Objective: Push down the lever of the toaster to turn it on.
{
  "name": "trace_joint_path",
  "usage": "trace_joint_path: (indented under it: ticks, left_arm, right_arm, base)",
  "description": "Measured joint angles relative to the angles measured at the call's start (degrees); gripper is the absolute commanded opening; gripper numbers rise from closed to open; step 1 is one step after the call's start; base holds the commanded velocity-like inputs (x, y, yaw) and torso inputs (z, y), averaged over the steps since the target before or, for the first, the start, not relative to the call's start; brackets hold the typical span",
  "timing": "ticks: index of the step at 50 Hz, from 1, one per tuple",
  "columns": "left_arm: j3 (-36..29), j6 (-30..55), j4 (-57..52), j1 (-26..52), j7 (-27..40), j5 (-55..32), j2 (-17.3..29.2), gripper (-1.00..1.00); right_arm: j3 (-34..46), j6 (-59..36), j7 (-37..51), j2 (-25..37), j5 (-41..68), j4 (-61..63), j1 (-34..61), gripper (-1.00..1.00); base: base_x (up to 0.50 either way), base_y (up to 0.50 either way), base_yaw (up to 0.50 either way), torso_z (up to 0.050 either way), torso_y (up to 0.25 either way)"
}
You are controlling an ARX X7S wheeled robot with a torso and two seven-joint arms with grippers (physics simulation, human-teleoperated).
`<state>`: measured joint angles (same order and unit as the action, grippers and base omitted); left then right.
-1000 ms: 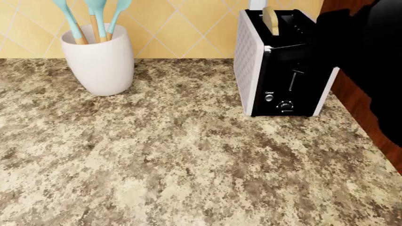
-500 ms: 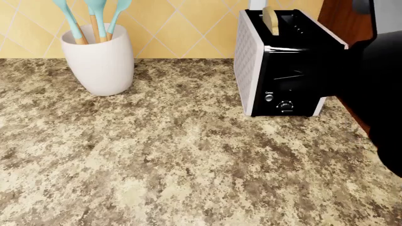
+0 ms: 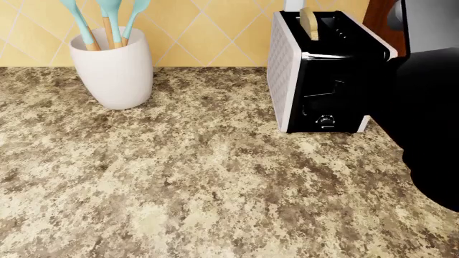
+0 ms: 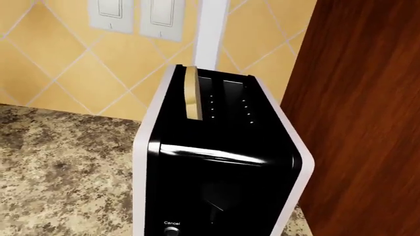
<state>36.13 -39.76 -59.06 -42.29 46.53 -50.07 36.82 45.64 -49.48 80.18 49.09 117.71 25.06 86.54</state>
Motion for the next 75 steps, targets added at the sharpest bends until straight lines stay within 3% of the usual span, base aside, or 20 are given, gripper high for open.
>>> trace_joint_path:
  ticks: [40,75]
  left_arm:
    - [-0.44,0.47,0.2,0.61,0.16,0.3,0.25,1.0]
    - [-0.76,0.52,0.22,0.74,0.59,0.65,0.75,1.0]
  right_arm:
    - [0.87,6.48,-9.06,-4.48,-17.96,-7.35,-7.1,-1.0]
    - [1.82,9.25,-9.87,-6.08,-24.47,-10.56,-9.34,-1.0]
  base:
    - [0.0,0.0,0.0,0.0,0.0]
    - [0.0,0.0,0.0,0.0,0.0]
